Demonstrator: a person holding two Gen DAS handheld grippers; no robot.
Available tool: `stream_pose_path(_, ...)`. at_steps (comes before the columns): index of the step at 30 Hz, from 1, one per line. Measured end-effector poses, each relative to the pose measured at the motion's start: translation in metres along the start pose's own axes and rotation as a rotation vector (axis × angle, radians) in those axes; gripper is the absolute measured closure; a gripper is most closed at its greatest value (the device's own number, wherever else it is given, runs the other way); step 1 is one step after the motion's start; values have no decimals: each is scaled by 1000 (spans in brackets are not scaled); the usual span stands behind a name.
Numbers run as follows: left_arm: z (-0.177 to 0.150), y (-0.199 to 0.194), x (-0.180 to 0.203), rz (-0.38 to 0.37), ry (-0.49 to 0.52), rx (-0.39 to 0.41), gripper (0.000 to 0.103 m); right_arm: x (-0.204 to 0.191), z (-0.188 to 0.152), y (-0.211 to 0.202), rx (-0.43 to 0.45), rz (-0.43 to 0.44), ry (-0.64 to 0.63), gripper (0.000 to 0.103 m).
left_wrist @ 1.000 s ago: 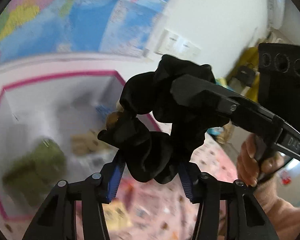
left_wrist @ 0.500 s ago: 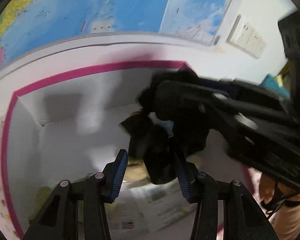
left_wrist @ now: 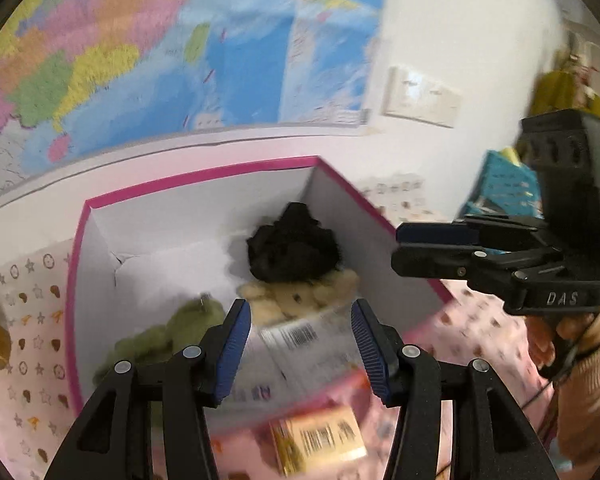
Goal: Organize soft objects
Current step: 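Grasp the gold tissue pack beside the box with the left tool, then lift the gold tissue pack into the pink box and open the left tool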
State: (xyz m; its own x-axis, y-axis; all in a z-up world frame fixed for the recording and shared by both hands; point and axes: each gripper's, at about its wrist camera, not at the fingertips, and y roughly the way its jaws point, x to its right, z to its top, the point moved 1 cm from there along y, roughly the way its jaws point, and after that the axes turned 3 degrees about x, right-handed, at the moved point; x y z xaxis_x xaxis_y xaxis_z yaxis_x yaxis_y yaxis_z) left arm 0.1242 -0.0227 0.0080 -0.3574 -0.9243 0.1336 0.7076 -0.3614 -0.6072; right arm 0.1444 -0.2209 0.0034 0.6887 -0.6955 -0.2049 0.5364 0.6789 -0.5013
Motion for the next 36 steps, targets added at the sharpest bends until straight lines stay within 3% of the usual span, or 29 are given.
stream_pose_path(4,-20,-18,6,-24,-1,-3,50,-20,-26,-18,-11,128,15,64)
stream_pose_path(8,-49,-16,8,-14,-17,-51,50,-34,-55,-15,-52,171,20,64)
stream_pose_path(17,-98,18,-7,22,-118,-197,51,-30,-109,27,-155,131,123,64)
stream_pose_path(36,-105,33,-12,-43,-191,-244,61,-35,-124,70,-210,78,160,64)
